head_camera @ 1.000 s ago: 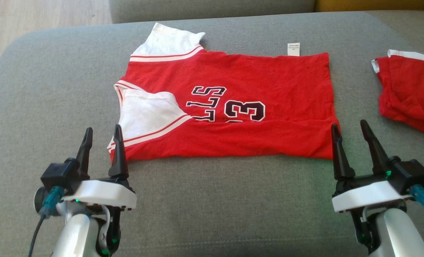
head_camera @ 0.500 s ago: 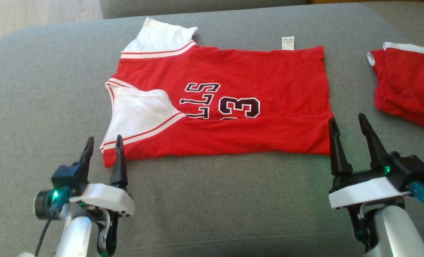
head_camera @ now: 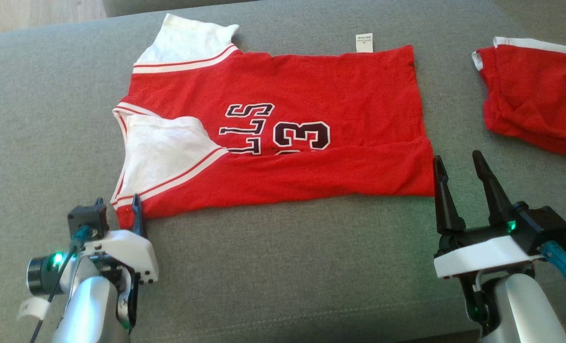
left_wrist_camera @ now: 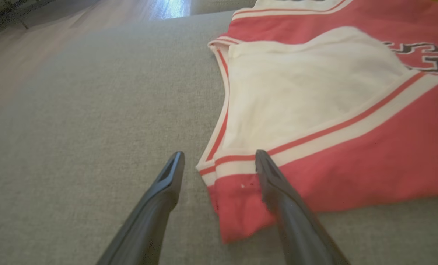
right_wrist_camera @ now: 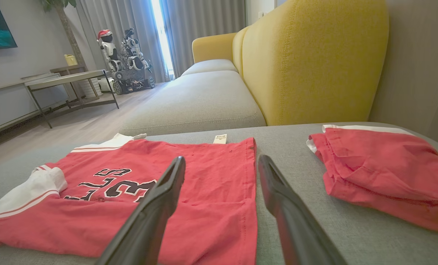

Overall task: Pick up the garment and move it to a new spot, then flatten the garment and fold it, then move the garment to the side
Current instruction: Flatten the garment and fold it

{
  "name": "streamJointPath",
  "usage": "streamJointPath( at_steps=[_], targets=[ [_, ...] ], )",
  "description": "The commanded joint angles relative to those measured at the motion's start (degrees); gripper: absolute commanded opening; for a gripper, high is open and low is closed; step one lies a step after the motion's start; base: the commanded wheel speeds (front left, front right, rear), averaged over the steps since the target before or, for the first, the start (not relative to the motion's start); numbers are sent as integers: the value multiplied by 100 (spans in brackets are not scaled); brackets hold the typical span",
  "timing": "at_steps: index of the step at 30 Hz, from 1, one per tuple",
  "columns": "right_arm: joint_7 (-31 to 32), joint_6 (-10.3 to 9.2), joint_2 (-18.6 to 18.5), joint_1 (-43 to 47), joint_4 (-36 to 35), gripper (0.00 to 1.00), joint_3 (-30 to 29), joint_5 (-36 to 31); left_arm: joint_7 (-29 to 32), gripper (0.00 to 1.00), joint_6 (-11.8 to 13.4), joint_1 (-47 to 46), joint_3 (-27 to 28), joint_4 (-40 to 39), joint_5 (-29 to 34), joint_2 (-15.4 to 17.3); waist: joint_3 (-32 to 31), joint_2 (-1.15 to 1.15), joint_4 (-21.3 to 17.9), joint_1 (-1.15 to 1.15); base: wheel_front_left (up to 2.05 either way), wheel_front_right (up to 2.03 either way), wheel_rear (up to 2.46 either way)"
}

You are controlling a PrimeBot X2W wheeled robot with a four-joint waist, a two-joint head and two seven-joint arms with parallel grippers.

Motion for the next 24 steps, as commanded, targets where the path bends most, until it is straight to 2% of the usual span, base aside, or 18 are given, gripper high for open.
streamJointPath(
  at_steps=[1, 9, 13, 14, 15, 18, 24],
  targets=[
    [-46, -3, 33, -174, -162, 100, 98, 31, 42, 100, 54, -208, 231, -80, -12, 172, 11, 0, -16, 0, 0, 0, 0],
    [-76, -3, 43, -230, -115, 100, 45, 0, 331, 100, 76, -311, 144, 270, 0, 245, 26, 0, -56, 0, 0, 0, 0],
    [-52, -3, 46, -224, -89, 100, -4, -6, 405, 100, -6, -369, 79, 419, -34, 245, 27, 0, -40, 0, 0, 0, 0],
    [-14, -3, 47, -219, -72, 100, -31, -4, 439, 48, -73, -391, 59, 464, -66, 234, 31, 0, -31, 0, 0, 0, 0],
    [31, -3, 47, -216, -50, 100, -57, 0, 445, 0, -172, -414, 61, 487, -151, 188, 38, 0, -18, 0, 0, 0, 0],
    [239, -3, 49, -220, 80, 100, -139, 46, 356, 0, -379, -500, 33, 516, -266, 164, 63, 0, 29, 0, 0, 0, 0],
    [702, -3, 51, -441, 709, 100, -329, 758, -323, 0, -280, -672, 123, 275, -309, 203, 118, 0, 195, 0, 0, 0, 0]
  ],
)
